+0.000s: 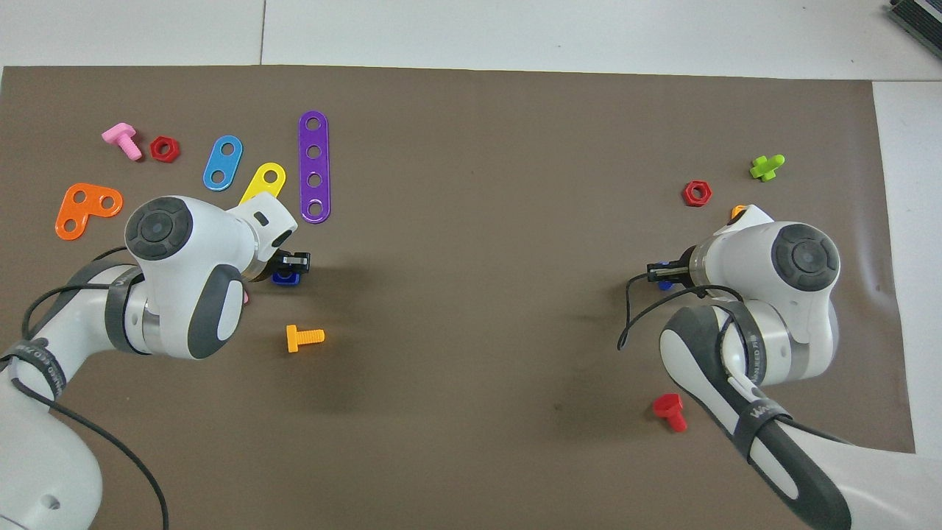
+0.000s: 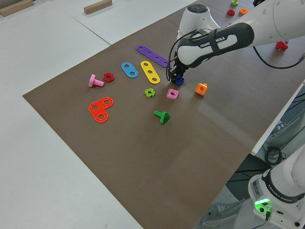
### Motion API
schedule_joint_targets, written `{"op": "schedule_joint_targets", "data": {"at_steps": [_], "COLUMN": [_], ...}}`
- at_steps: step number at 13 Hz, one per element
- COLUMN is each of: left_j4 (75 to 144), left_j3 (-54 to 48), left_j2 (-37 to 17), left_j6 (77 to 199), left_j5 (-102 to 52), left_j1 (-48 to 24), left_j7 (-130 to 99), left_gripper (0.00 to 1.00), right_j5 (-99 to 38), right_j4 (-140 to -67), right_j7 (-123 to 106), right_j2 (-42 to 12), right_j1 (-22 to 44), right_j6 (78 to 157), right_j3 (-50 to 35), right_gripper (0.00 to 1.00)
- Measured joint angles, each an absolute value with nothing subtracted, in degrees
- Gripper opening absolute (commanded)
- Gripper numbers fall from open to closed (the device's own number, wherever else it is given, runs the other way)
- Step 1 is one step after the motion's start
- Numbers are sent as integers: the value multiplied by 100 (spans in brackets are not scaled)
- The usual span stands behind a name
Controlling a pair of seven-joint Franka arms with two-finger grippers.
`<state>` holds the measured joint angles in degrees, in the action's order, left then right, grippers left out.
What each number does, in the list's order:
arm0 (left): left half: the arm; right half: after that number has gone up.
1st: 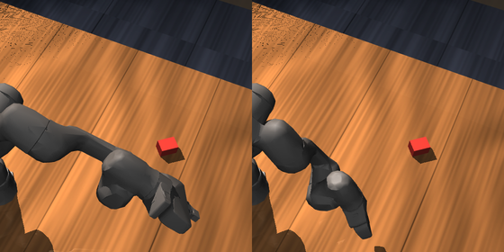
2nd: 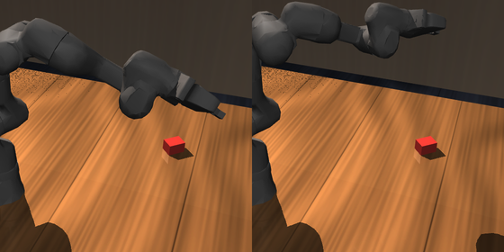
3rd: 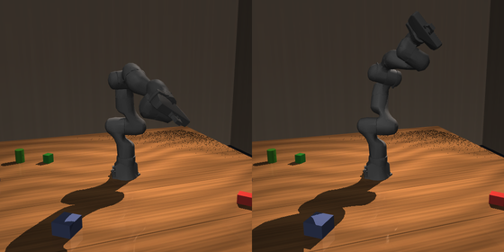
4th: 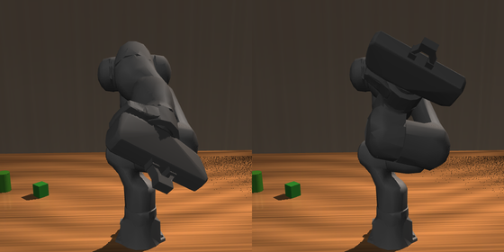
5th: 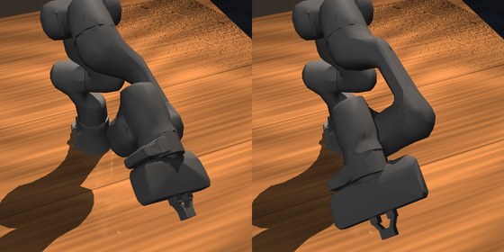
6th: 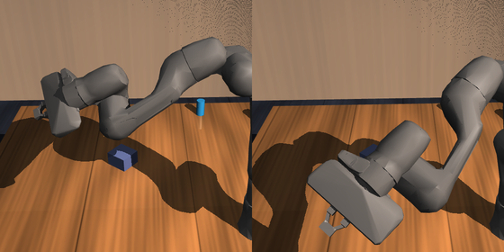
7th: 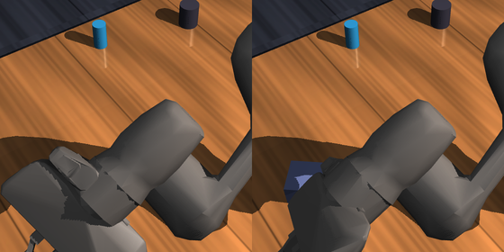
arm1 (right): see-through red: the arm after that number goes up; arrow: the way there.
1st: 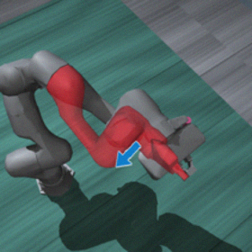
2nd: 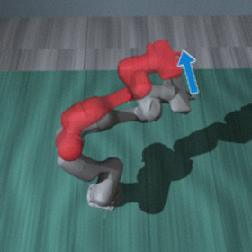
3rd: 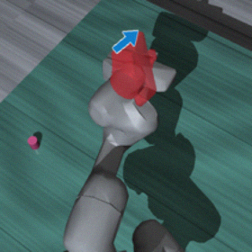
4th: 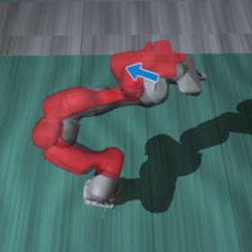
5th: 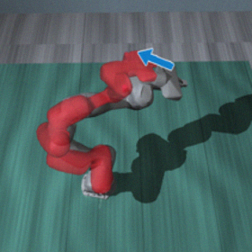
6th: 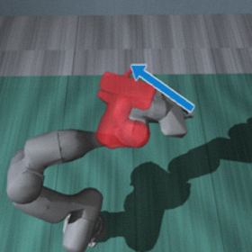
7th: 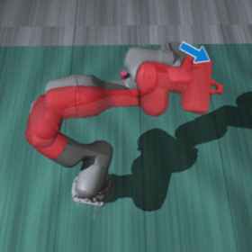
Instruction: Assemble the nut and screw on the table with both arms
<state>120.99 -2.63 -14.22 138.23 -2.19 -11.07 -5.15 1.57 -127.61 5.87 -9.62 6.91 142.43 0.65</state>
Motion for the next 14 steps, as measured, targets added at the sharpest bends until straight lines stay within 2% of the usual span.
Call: {"op": "schedule_joint_targets", "data": {"at_steps": [3, 6, 10, 14], "left_j4": [11382, 10635, 10319, 10146], "left_j3": [-253, -230, -223, -262], "left_j2": [-1448, -1530, -1604, -1641], "left_j6": [13070, 12421, 12295, 12291], "left_j5": [-219, -219, -219, -221], "left_j1": [-1106, -1099, -1099, -1192], "left_j7": [-517, -521, -537, -884], "left_gripper": [0, 0, 0, 0], "right_j5": [153, 147, 146, 148], "right_j4": [-12653, -12346, -12048, -11379], "right_j7": [638, 1525, 2485, 3237], "right_j2": [-959, -979, -1179, -1522], "right_j1": [863, 1536, 2381, 2973], "right_j6": [14297, 14297, 14268, 13690], "right_j3": [58, 48, 35, 35], "right_gripper": [0, 0, 0, 0]}}
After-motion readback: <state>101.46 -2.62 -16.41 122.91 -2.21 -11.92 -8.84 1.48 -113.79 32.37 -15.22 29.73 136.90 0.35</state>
